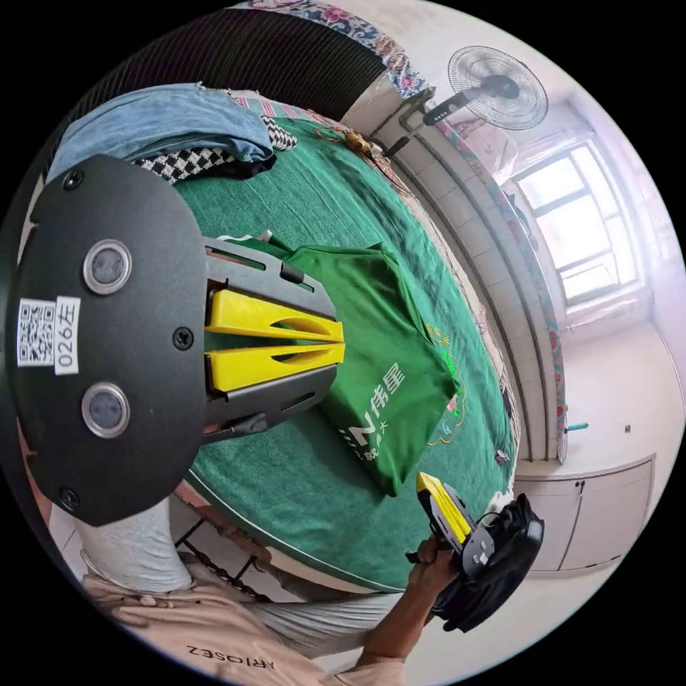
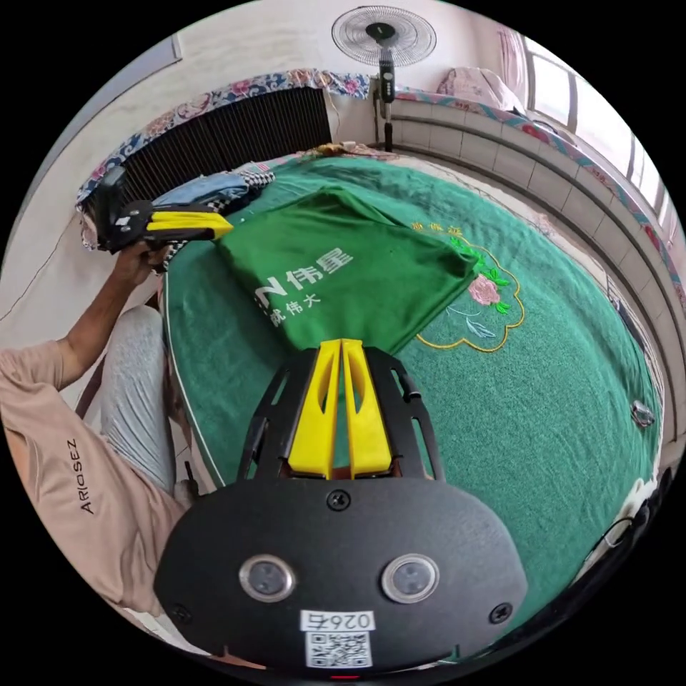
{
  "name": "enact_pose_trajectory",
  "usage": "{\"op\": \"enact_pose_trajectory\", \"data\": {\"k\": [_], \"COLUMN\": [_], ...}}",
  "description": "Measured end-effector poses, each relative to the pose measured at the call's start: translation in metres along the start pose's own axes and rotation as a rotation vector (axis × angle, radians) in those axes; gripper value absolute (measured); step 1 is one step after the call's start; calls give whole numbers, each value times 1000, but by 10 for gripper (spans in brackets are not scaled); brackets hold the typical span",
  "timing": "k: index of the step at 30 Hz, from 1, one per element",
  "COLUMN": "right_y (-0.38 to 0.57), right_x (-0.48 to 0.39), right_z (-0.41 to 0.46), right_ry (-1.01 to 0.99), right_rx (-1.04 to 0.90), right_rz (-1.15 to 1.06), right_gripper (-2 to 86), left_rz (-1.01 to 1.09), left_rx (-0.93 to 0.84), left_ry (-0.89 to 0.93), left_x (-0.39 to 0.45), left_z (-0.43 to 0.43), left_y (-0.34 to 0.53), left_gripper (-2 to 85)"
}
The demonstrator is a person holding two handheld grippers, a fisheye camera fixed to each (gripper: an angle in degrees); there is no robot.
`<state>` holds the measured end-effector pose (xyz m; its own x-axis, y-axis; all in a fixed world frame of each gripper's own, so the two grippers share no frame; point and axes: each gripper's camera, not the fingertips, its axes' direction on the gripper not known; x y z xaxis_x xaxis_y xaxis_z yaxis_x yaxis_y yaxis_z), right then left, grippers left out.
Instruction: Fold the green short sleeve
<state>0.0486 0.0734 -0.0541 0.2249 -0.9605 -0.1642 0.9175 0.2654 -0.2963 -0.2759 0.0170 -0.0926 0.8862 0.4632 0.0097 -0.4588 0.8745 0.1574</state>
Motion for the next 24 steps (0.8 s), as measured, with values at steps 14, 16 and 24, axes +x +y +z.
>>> {"op": "enact_pose_trajectory", "data": {"k": [14, 16, 24], "right_y": [41, 33, -8], "right_x": [-158, -182, -226], "right_z": [-198, -188, -114], "right_ry": [124, 267, 537], "right_rx": [551, 476, 163], "right_rz": [-294, -355, -463], "right_gripper": [-8, -8, 47], "left_rz": [-10, -90, 350], "left_rx": [1052, 851, 61], "left_ry": [565, 232, -476], "left_x": [65, 85, 171], "left_z": [-224, -213, -73], "left_y": [48, 32, 4], "left_gripper": [-6, -3, 133]}}
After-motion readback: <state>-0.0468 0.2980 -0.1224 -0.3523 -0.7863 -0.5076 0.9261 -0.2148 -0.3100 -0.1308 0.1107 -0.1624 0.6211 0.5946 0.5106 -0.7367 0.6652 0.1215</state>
